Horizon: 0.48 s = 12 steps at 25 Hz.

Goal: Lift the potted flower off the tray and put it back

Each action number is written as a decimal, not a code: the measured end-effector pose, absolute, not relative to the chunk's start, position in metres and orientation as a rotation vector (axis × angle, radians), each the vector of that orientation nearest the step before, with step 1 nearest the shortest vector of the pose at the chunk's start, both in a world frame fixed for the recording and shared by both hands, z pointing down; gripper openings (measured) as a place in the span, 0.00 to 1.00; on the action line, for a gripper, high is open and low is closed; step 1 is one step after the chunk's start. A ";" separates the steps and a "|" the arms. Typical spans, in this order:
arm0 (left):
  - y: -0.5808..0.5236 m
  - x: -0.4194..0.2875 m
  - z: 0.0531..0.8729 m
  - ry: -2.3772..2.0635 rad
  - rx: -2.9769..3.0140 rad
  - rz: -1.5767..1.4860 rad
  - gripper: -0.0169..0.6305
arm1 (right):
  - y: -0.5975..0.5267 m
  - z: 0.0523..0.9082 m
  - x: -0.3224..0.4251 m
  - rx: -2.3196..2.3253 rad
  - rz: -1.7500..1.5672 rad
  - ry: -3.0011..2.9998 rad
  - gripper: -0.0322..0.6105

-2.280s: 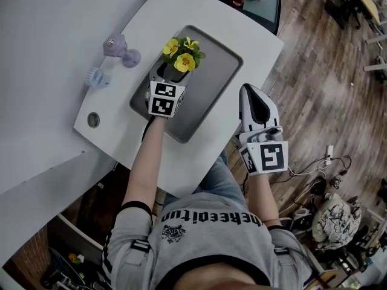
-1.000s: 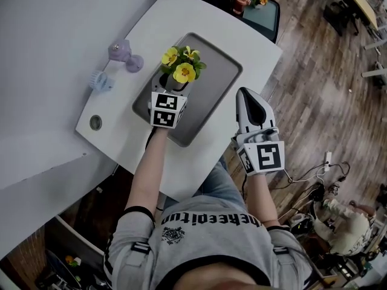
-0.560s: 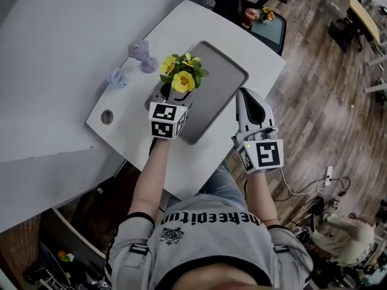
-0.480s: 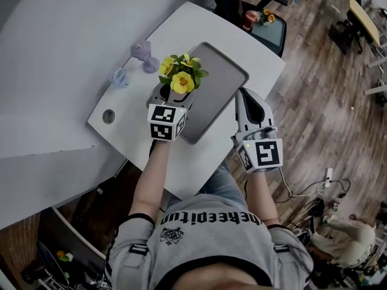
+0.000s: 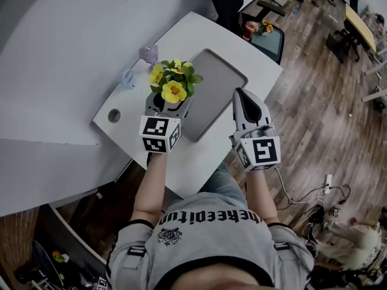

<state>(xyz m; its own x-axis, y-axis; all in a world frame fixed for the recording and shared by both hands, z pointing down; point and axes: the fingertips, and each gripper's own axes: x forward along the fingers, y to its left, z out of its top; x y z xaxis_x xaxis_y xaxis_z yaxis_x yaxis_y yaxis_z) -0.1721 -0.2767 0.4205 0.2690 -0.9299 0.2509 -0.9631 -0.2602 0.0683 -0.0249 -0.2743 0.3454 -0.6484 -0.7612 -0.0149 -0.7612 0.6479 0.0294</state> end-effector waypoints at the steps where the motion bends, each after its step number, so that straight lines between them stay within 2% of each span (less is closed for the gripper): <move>1: -0.273 -0.173 0.416 -1.776 2.332 0.227 0.53 | -0.272 0.343 -0.025 -1.314 0.060 2.848 0.05; 12: -0.233 -0.183 0.373 -1.861 2.368 0.134 0.53 | -0.242 0.311 -0.024 -1.313 0.144 2.801 0.05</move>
